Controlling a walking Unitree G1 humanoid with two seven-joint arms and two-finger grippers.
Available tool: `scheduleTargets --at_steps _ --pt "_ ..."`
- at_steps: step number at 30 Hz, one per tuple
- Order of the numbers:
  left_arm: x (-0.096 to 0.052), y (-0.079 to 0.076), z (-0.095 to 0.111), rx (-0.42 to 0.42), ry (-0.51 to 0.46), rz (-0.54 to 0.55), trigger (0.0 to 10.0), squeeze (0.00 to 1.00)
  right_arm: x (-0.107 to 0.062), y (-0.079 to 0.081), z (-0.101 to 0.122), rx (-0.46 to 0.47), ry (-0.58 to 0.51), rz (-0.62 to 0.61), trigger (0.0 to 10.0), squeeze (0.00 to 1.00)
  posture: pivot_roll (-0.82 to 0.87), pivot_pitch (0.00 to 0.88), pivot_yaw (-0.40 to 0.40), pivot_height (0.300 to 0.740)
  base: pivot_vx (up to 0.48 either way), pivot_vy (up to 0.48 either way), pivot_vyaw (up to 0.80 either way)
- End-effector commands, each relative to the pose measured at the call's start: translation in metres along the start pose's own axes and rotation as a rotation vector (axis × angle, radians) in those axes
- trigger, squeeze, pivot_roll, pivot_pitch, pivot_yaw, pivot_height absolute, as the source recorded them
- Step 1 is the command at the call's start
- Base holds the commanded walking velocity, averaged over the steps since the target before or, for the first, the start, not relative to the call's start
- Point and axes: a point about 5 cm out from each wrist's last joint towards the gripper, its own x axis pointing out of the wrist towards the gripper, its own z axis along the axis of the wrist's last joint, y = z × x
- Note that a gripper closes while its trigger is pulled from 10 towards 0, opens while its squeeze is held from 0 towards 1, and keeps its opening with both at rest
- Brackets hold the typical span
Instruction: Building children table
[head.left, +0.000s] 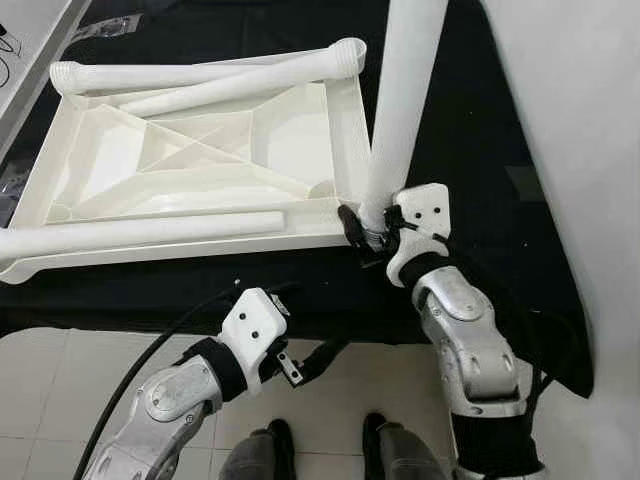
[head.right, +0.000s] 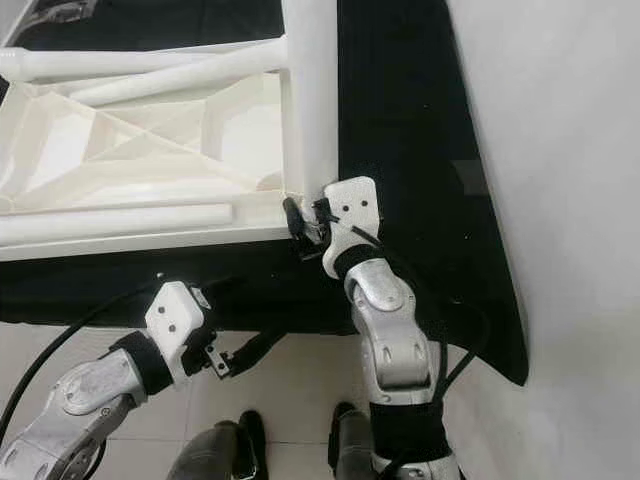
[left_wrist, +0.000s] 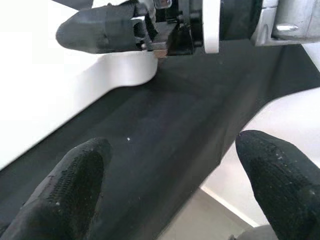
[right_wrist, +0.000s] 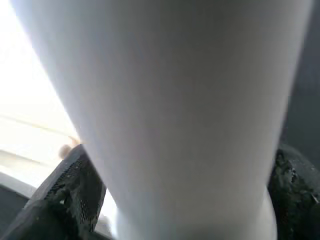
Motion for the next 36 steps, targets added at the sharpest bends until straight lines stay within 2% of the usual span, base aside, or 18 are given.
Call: scheduleTargets --at_steps 1,2,3,4,5,6,8,10,13,14,20,21,22,23,24,25,35,36 --pt "0.000 -0.003 -0.005 -0.007 0.013 -0.004 10.0 0.00 0.001 -0.006 0.020 -0.034 -0.095 0.167 10.0 1.00 0.12 0.227 0.031 0.740 0.000 0.000 0.00" --pt "0.001 -0.004 -0.005 -0.008 0.007 -0.008 10.0 0.00 0.000 -0.012 0.025 -0.060 -0.108 0.220 10.0 1.00 0.12 0.225 0.029 0.740 0.000 0.000 0.00" --pt "0.001 -0.004 -0.005 -0.008 0.007 -0.008 10.0 0.00 0.000 -0.012 0.025 -0.060 -0.108 0.220 10.0 1.00 0.12 0.225 0.029 0.740 0.000 0.000 0.00" --pt "0.003 -0.006 -0.004 -0.006 0.001 -0.015 10.0 0.00 0.000 -0.018 0.028 -0.089 -0.107 0.268 10.0 0.76 0.12 0.216 0.026 0.740 0.000 0.000 0.00" --pt "0.003 -0.007 -0.003 -0.004 -0.004 -0.020 10.0 0.00 -0.001 -0.022 0.032 -0.098 -0.110 0.324 10.0 0.10 0.12 0.215 0.025 0.740 0.000 0.000 0.00" --pt "0.004 -0.007 -0.002 -0.002 -0.010 -0.023 10.0 0.00 -0.002 -0.025 0.034 -0.103 -0.113 0.377 10.0 0.00 0.13 0.210 0.023 0.740 0.000 0.000 0.00" --pt "0.005 -0.007 0.000 0.002 -0.020 -0.021 10.0 0.00 -0.004 -0.029 0.036 -0.084 -0.105 0.480 10.0 0.00 0.13 0.208 0.021 0.740 0.000 0.000 0.00" --pt "0.005 -0.006 0.001 0.004 -0.024 -0.019 10.0 0.00 -0.004 -0.030 0.036 -0.078 -0.100 0.511 10.0 0.00 0.13 0.208 0.021 0.740 0.000 0.000 0.00" --pt "0.005 -0.004 0.003 0.011 -0.031 -0.006 10.0 0.00 0.005 -0.038 0.033 -0.110 -0.073 0.526 10.0 0.00 0.14 0.200 0.016 0.740 0.000 0.000 0.00" --pt "0.004 -0.001 0.005 0.016 -0.038 0.010 10.0 0.00 0.015 -0.044 0.029 -0.120 -0.047 0.554 10.0 0.00 0.14 0.196 0.014 0.740 0.000 0.000 0.00" --pt "0.002 0.002 0.008 0.022 -0.047 0.045 10.0 0.00 0.029 -0.050 0.018 -0.093 0.000 0.583 9.8 0.00 0.15 0.191 0.005 0.740 0.000 0.000 0.00" --pt "0.001 0.003 0.008 0.024 -0.047 0.050 10.0 0.00 0.031 -0.052 0.016 -0.107 0.011 0.576 4.7 0.00 0.15 0.190 0.001 0.740 0.000 0.000 0.00" --pt "0.001 0.003 0.008 0.024 -0.047 0.050 10.0 0.00 0.031 -0.052 0.016 -0.107 0.011 0.576 4.7 0.00 0.15 0.190 0.001 0.740 0.000 0.000 0.00" --pt "0.001 0.003 0.008 0.026 -0.048 0.056 10.0 0.00 0.033 -0.053 0.015 -0.115 0.018 0.572 1.0 0.00 0.16 0.188 -0.004 0.740 0.000 0.000 0.00" --pt "0.001 0.003 0.008 0.026 -0.048 0.056 10.0 0.00 0.033 -0.053 0.015 -0.115 0.018 0.572 1.0 0.00 0.16 0.188 -0.004 0.740 0.000 0.000 0.00" --pt "0.000 0.004 0.009 0.028 -0.048 0.062 10.0 0.00 0.035 -0.055 0.014 -0.115 0.022 0.575 0.0 0.00 0.16 0.188 -0.007 0.740 0.000 0.000 0.00" --pt "-0.001 0.003 0.007 0.024 -0.050 0.073 10.0 0.00 0.032 -0.064 0.010 -0.094 0.049 0.591 0.0 0.00 0.14 0.186 -0.015 0.740 0.000 0.000 0.00" --pt "0.000 0.002 0.004 0.009 -0.046 0.079 10.0 0.00 0.023 -0.069 -0.001 -0.077 0.060 0.553 0.0 0.00 0.11 0.196 -0.013 0.740 0.000 0.000 0.00"
